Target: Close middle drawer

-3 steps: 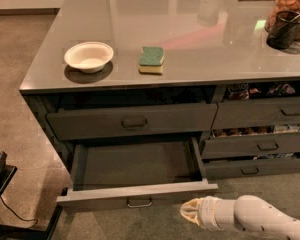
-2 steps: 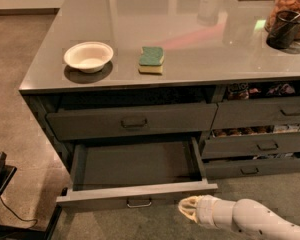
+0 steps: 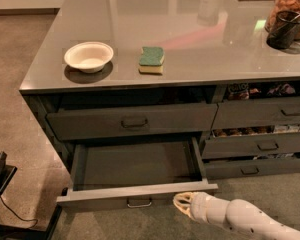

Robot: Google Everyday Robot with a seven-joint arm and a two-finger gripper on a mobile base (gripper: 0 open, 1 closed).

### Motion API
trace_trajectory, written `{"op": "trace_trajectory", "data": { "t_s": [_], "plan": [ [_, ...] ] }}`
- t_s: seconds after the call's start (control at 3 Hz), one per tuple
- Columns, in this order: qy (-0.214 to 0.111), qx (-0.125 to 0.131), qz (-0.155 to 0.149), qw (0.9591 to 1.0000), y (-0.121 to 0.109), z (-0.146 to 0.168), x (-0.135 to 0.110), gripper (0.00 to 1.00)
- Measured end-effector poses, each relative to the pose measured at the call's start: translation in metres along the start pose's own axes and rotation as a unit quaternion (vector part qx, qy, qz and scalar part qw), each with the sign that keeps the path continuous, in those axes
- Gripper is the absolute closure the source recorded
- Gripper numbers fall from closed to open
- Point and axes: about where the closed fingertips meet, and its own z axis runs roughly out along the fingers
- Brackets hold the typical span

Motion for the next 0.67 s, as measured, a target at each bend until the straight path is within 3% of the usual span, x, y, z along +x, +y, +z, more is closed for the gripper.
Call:
{"op": "trace_trajectory", "data": {
  "t_s": [0.67],
  "plan": [
    [-0.019,0.013,-0.005,0.9997,-0.016,0.023,-0.003,1.00]
  ]
}}
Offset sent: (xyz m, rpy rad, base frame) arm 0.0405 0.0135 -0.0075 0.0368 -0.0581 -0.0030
